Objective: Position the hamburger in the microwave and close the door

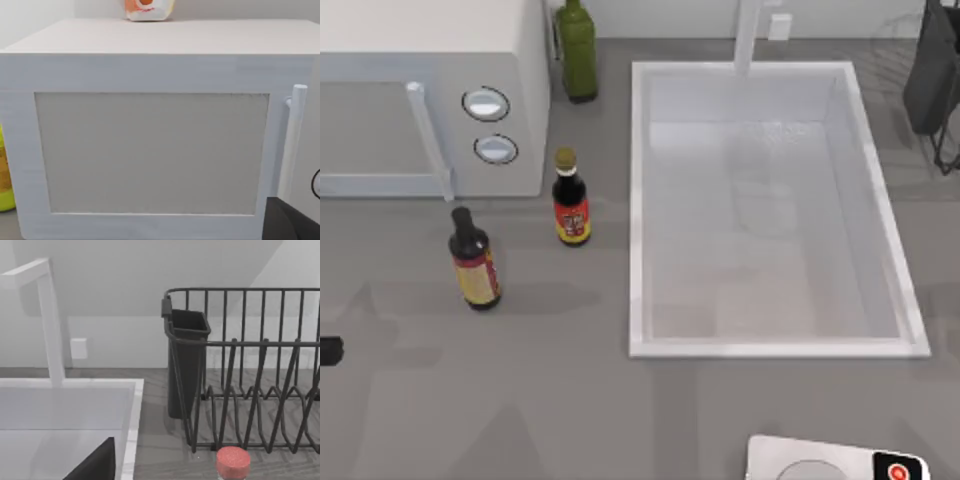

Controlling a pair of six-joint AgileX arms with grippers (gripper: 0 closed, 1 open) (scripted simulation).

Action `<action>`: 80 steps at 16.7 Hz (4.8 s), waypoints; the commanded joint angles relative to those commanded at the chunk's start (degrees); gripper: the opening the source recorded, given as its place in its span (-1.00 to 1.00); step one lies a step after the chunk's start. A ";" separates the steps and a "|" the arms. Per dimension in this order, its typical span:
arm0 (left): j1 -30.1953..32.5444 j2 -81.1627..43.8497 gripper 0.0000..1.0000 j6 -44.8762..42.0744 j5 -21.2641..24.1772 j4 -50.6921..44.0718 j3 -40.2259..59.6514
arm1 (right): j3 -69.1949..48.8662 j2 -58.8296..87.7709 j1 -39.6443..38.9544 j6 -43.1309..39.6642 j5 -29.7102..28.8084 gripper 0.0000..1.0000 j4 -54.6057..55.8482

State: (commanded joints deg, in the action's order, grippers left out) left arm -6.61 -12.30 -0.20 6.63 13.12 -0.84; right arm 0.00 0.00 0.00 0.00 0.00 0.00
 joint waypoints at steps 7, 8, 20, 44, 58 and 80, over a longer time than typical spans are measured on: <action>3.74 2.01 -1.00 0.00 -3.66 -2.79 0.94 | 0.00 0.00 0.00 0.00 0.00 1.00 0.00; 5.30 2.81 -1.00 0.01 -5.22 -3.96 1.31 | 0.00 0.00 0.00 0.00 0.00 1.00 0.00; 5.68 7.04 -1.00 0.09 -5.63 -12.38 5.33 | 0.00 0.00 0.00 0.00 0.00 1.00 0.00; -6.85 -35.04 -1.00 -8.11 4.27 -28.16 38.97 | 0.00 0.00 0.00 0.00 0.00 1.00 0.00; -13.42 -79.30 -1.00 -15.78 8.43 -35.58 67.74 | 0.00 0.00 0.00 0.00 0.00 1.00 0.00; -13.37 -87.87 -1.00 -15.98 8.66 -12.12 52.98 | 0.00 0.00 0.00 0.00 0.00 1.00 0.00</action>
State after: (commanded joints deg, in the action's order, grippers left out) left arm -19.97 -100.16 -16.17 15.29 1.00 52.14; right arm 0.00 0.00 0.00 0.00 0.00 0.00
